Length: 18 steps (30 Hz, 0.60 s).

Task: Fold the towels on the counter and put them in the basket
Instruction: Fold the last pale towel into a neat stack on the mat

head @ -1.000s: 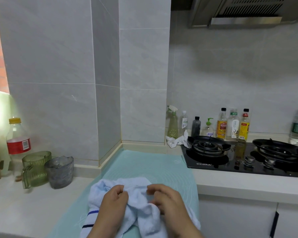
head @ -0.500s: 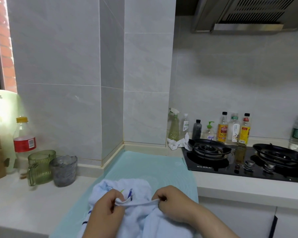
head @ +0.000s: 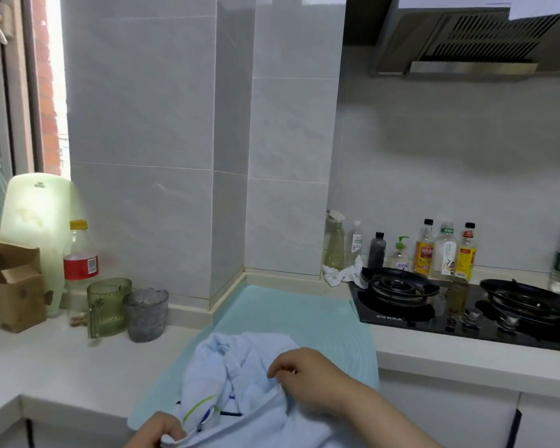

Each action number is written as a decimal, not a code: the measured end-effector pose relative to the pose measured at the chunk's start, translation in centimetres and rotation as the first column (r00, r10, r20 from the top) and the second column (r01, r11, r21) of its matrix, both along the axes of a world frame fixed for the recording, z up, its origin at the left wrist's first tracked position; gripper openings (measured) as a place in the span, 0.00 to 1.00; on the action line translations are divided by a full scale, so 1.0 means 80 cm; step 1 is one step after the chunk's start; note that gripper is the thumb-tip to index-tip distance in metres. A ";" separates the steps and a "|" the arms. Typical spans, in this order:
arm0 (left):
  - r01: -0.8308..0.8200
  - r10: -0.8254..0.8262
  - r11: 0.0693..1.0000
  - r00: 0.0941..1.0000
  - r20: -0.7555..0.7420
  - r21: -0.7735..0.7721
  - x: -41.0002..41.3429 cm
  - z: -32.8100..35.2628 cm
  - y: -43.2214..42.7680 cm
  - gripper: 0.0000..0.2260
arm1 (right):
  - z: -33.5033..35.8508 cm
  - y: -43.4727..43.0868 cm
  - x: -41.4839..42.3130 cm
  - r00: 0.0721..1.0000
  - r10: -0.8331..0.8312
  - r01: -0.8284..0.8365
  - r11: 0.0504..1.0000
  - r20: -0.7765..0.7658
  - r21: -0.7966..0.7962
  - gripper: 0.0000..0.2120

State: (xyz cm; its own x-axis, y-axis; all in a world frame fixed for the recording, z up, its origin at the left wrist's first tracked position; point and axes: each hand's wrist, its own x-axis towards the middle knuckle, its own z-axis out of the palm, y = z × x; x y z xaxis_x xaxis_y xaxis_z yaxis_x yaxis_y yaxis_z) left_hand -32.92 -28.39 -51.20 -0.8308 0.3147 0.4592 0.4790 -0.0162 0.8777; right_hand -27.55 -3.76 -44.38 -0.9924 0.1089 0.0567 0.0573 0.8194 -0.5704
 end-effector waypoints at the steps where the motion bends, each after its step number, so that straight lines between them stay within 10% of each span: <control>1: 0.032 -0.033 0.999 0.998 0.053 0.024 -0.003 0.004 -0.001 0.16 | -0.001 -0.007 -0.008 0.999 0.033 -0.034 0.999 0.037 0.027 0.21; 13: 0.086 -0.089 0.995 0.993 0.075 0.042 -0.007 0.005 -0.014 0.07 | -0.015 -0.056 -0.077 0.987 -0.133 0.089 0.914 0.085 0.395 0.20; 18: 0.156 -0.155 0.988 0.981 0.117 0.005 -0.021 0.015 -0.029 0.04 | -0.009 -0.047 -0.093 0.985 -0.172 0.164 0.956 0.011 0.245 0.16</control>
State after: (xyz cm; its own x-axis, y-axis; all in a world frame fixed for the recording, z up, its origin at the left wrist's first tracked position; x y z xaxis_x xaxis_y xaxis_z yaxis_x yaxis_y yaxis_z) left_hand -34.63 -30.75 -49.97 -0.8194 0.4460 0.3601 0.3647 -0.0789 0.9278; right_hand -34.96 -7.52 -45.07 -0.9627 0.2612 0.0710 0.2209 0.9096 -0.3520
